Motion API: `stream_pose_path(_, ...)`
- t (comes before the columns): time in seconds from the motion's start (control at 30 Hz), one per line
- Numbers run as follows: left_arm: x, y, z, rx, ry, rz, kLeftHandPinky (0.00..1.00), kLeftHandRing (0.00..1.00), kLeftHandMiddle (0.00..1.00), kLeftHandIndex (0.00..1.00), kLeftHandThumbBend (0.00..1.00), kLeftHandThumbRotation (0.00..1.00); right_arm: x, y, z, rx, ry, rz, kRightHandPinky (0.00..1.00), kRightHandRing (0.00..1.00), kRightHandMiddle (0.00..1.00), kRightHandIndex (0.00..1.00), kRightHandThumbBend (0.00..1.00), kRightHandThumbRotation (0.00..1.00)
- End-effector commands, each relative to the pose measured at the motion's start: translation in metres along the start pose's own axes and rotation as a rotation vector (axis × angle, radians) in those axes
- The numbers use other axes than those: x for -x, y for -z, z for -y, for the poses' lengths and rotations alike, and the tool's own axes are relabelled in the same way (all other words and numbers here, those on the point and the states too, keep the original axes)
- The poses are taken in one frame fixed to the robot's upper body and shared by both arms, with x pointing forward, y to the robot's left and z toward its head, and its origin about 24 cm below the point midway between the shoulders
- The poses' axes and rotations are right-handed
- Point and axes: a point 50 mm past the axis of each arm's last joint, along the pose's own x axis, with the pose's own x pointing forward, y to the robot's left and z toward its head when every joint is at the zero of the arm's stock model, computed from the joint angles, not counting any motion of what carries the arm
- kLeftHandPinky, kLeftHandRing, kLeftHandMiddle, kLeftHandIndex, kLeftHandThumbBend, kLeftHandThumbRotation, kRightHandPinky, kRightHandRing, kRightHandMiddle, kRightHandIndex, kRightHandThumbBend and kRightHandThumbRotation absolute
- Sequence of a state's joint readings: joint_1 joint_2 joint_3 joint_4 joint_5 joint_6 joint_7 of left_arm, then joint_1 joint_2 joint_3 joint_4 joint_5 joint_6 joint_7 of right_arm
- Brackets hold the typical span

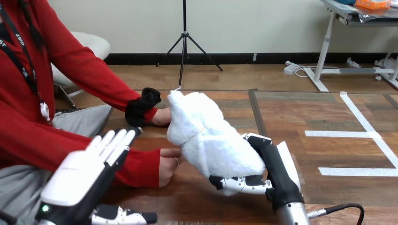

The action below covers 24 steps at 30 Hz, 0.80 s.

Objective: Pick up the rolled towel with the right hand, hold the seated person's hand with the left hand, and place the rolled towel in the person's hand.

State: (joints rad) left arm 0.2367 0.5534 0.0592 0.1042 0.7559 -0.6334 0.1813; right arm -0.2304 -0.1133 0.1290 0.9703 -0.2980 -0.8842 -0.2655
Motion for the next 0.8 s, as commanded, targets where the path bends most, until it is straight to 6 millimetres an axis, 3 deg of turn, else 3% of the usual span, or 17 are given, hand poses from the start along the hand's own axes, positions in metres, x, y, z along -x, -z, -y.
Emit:
stream_pose_path(0.0,-0.022,0.005,-0.028,-0.102,-0.088,0.049,1.0,1.0,1.0,1.0,1.0,0.53,-0.017,-0.025,-0.002,-0.024,0.016,0.149,0.15,0.19,0.24,0.24,0.61,0.0)
stream_pose_path(0.77,-0.042,0.031,-0.039,-0.234,-0.081,0.028,0.93,0.96,0.98,1.0,1.0,0.51,-0.01,-0.03,-0.01,-0.057,0.019,0.196,0.13,0.16,0.22,0.21,0.59,0.0)
